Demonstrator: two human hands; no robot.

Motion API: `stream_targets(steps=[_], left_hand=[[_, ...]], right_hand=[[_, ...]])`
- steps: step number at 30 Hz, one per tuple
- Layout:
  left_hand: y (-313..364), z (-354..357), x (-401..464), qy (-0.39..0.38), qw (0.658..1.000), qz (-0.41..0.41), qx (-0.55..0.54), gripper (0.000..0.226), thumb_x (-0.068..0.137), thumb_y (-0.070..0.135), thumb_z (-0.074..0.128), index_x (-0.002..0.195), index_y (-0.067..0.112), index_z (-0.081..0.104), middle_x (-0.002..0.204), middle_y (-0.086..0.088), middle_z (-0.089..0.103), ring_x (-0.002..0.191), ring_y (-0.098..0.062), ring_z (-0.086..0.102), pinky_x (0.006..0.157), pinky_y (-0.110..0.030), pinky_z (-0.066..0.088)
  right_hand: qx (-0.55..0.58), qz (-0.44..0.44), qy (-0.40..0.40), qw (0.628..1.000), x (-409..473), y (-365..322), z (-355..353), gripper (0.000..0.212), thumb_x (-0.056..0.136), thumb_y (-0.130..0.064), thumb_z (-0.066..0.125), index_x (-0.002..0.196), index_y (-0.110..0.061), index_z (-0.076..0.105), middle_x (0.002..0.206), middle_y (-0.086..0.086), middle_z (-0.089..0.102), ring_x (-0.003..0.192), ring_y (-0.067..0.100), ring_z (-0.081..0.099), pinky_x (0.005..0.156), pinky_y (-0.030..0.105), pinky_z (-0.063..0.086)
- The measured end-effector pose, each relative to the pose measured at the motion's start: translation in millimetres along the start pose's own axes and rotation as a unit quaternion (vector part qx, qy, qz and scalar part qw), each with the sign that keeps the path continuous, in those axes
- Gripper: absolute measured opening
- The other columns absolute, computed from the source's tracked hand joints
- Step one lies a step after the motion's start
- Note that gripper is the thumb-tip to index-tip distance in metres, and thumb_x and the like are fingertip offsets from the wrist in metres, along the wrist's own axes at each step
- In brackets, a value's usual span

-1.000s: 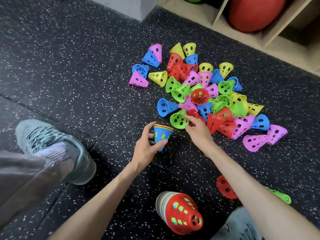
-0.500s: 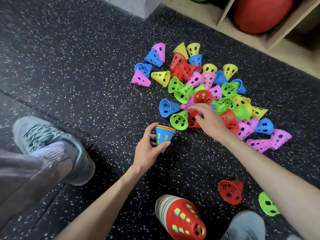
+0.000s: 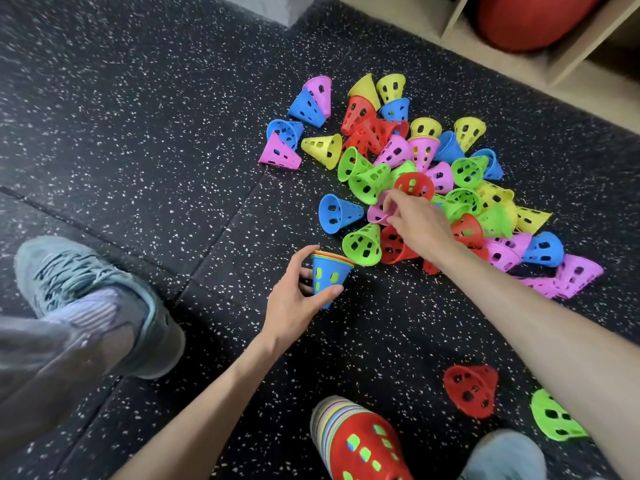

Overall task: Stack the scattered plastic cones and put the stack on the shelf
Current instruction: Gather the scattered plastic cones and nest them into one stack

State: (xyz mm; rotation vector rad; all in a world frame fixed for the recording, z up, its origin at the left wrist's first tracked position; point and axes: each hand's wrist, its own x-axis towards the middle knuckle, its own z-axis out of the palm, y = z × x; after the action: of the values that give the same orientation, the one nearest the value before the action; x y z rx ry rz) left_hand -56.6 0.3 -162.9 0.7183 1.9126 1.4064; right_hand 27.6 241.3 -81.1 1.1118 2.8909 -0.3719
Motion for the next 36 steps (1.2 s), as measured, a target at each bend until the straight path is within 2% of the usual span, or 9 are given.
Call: stream_targets(steps=[5,8,13,18,22,26,29,32,36], left_hand=[[-4.4,-3.0,-0.3,-0.023,0.999,-0.016,-0.04,0.071,0.081,0.042,0.085,0.138,0.054,0.044,0.099,0.008,0.063,0.078,-0.009,0.06,0.078,-0.044,0.061],[-1.8,-4.8,-3.3,-0.033,0.995,-0.032,-0.093,0.07,0.085,0.031,0.083,0.14,0.047,0.045,0.101,-0.003,0.065,0.083,-0.015,0.062,0.066,-0.034,0.059],[2.9,-6.6,-19.2,0.005,0.995,-0.039,-0.09,0.07,0.084,0.025,0.084,0.138,0.049,0.046,0.094,0.0,0.072,0.087,-0.018,0.07,0.078,-0.036,0.059],[27.4,-13.0,-42.6,-0.017,0.997,-0.008,-0.079,0.073,0.084,0.019,0.083,0.142,0.046,0.046,0.095,0.001,0.074,0.084,-0.014,0.071,0.076,-0.026,0.057],[64.7,-21.3,-56.1,-0.06,0.993,0.044,-0.089,0.075,0.085,0.013,0.082,0.146,0.039,0.046,0.099,-0.003,0.073,0.085,-0.015,0.07,0.076,-0.032,0.061],[104.3,-32.5,-71.2,-0.07,0.99,0.079,-0.094,0.075,0.087,0.01,0.08,0.148,0.036,0.046,0.103,-0.007,0.072,0.082,-0.01,0.065,0.068,-0.019,0.055],[123.9,-42.7,-80.4,-0.08,0.986,0.114,-0.089,0.075,0.088,0.013,0.08,0.139,0.056,0.046,0.112,-0.014,0.071,0.075,-0.016,0.065,0.068,-0.028,0.058],[140.7,-51.8,-88.0,-0.086,0.984,0.131,-0.088,0.083,0.084,0.023,0.084,0.129,0.077,0.039,0.121,-0.02,0.067,0.077,-0.021,0.065,0.075,-0.043,0.059],[166.8,-62.9,-99.5,-0.086,0.983,0.14,-0.083,0.069,0.083,0.036,0.082,0.14,0.051,0.046,0.113,-0.014,0.071,0.093,-0.019,0.067,0.076,-0.023,0.054]], right_hand=[[-0.015,-0.008,0.035,0.999,-10.7,4.0,-12.0,0.009,0.095,-0.02,0.069,0.098,-0.022,0.061,0.099,-0.004,0.049,0.092,0.017,0.055,0.074,0.035,0.047],[0.037,0.025,0.078,0.996,-21.6,2.8,-28.2,0.008,0.094,-0.021,0.07,0.098,-0.02,0.063,0.101,-0.002,0.043,0.098,0.015,0.048,0.068,0.028,0.038],[0.196,0.049,0.137,0.97,-45.6,-18.0,-55.7,0.01,0.093,-0.019,0.069,0.091,-0.025,0.061,0.1,-0.005,0.058,0.099,0.015,0.057,0.092,0.035,0.046],[0.247,0.026,0.087,0.965,-84.1,-55.0,-76.5,0.007,0.096,-0.019,0.067,0.095,-0.022,0.061,0.095,-0.011,0.063,0.086,-0.007,0.054,0.072,0.006,0.039],[0.259,0.005,0.035,0.965,-109.0,-71.4,-88.4,0.01,0.094,-0.023,0.07,0.091,-0.027,0.062,0.094,-0.009,0.07,0.091,0.003,0.065,0.087,0.027,0.053],[0.262,-0.012,-0.022,0.965,-136.5,-87.3,-105.3,0.009,0.091,-0.027,0.072,0.093,-0.024,0.064,0.099,-0.009,0.071,0.097,0.004,0.065,0.087,0.025,0.052],[0.268,-0.042,-0.035,0.962,-157.0,-95.1,-122.9,0.008,0.092,-0.024,0.073,0.091,-0.024,0.065,0.097,-0.005,0.071,0.09,0.003,0.064,0.078,0.016,0.046],[0.288,-0.066,-0.04,0.955,-175.2,-96.3,-138.0,0.009,0.093,-0.021,0.071,0.087,-0.023,0.066,0.09,-0.003,0.068,0.081,0.004,0.062,0.075,0.021,0.046],[0.324,-0.065,0.0,0.944,-198.8,-101.1,-159.0,0.013,0.093,-0.01,0.071,0.084,-0.018,0.066,0.092,0.0,0.065,0.077,0.008,0.06,0.07,0.019,0.051]])
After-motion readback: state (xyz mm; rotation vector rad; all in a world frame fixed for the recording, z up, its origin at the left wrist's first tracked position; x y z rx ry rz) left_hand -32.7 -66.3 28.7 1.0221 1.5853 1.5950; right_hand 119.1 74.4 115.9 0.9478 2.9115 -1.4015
